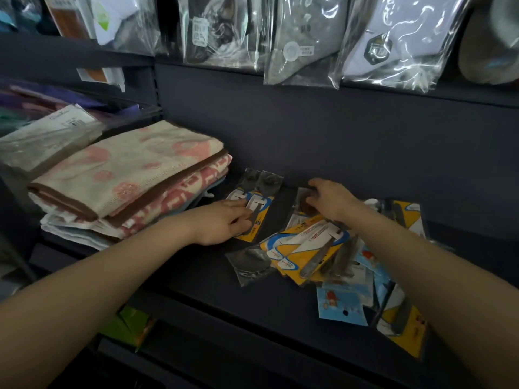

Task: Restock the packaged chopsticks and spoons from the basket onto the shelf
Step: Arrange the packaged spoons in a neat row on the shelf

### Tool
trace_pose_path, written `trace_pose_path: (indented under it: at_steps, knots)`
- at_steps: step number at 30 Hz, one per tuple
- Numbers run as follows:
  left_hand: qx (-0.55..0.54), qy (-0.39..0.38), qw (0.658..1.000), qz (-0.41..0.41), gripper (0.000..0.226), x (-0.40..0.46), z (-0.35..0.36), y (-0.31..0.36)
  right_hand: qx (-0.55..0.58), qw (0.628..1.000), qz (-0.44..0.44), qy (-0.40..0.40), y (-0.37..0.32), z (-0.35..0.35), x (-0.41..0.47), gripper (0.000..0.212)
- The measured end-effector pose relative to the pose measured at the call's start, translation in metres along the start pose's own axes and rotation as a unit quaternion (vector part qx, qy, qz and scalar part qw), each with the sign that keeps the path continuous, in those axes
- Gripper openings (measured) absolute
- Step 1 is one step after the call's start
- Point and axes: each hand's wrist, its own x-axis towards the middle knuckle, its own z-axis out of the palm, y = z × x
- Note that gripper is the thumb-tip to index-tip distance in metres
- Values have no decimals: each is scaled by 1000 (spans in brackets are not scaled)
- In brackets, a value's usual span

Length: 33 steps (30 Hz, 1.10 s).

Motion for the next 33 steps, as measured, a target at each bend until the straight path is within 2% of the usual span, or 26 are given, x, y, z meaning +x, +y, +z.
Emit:
trace_pose_path:
  at_steps: [2, 4, 6, 8, 10, 12, 14, 16, 17, 20, 22, 24, 28, 31, 33]
  knots:
    - [14, 2, 1000, 0, 61, -3, 1, -1, -28, 999, 19, -35, -4, 4, 9, 34]
    - [28, 7, 1000, 0, 66, -6, 1, -4, 15, 999, 20, -44, -9, 2, 17, 28]
    - [26, 9, 1000, -2, 66, -8, 2, -8, 101, 994, 8, -45, -15, -4, 23, 26]
    - [19, 9, 1000, -4, 64, -9, 2, -13, 231, 972, 4, -49, -20, -10, 25, 25]
    - [6, 14, 1000, -3, 59, -9, 3, -15, 346, 937, 19, -37, -27, -14, 28, 20]
    - [-72, 65, 995, 1, 49, -9, 1, -12, 444, 895, 32, -4, -30, -17, 30, 10]
    - [-218, 141, 966, 7, 40, -10, -6, -6, 553, 833, 22, 28, -26, -24, 28, 19]
    - [-344, 148, 927, 6, 40, -12, -13, 6, 637, 770, 5, 31, -18, -31, 21, 21]
    - [-360, 134, 923, 15, 43, -12, -13, 12, 658, 752, -2, 25, -13, -34, 16, 21]
    - [-264, 100, 958, 50, 40, -11, -9, 27, 686, 728, -9, 8, -4, -36, -1, 21]
    - [-222, 100, 969, 45, 26, -12, -10, 35, 687, 726, -24, 3, -7, -34, -10, 21]
    - [-242, 111, 963, 36, 18, -15, -13, 39, 676, 736, -42, 18, -13, -33, -15, 18]
    - [-438, 132, 889, 3, 16, -33, -13, 34, 664, 743, -17, 78, -18, -35, -13, 17]
    - [-466, 161, 870, -1, 17, -45, -8, 27, 604, 794, 29, 67, -23, -32, -13, 3]
    - [-471, 185, 862, -29, 17, -50, -2, 24, 536, 843, 45, 34, -31, -27, -13, 14]
